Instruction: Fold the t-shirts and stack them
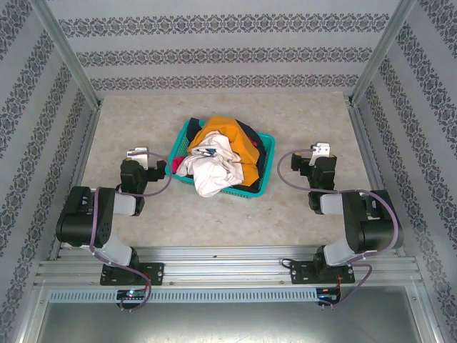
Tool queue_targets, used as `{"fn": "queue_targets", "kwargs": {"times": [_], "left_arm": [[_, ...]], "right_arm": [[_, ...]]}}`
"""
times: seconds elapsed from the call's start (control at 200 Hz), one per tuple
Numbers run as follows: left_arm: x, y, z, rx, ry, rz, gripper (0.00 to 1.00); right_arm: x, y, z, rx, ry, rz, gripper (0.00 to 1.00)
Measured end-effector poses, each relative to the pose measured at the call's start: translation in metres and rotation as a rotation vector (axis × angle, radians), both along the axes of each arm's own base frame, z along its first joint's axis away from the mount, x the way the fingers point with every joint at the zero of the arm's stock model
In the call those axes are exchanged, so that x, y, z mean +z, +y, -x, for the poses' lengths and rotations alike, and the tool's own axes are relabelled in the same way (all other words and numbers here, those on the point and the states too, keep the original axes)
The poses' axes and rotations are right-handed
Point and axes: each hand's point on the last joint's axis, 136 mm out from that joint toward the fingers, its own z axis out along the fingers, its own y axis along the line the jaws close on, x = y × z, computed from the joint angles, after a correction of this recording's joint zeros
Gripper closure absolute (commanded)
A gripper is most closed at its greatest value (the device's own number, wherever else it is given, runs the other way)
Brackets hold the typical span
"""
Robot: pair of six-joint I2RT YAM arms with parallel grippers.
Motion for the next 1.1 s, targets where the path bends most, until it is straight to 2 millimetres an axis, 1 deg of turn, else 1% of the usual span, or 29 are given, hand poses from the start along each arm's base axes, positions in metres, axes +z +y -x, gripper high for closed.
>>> {"fn": "queue_targets", "kwargs": {"times": [0.909, 0.999, 1.099], "left_arm": [[0.000, 0.000, 0.000, 0.000, 0.000, 0.000, 0.00], [0.000, 0.000, 0.000, 0.000, 0.000, 0.000, 0.00], [0.000, 0.000, 0.000, 0.001, 0.000, 0.000, 0.00]], "right_arm": [[0.000, 0.002, 0.000, 0.012, -0.001, -0.004, 0.02], [0.006, 0.002, 0.005, 0.011, -0.016, -0.004, 0.02], [0.025, 0.002, 0.016, 0.012, -0.059, -0.006, 0.02]]}}
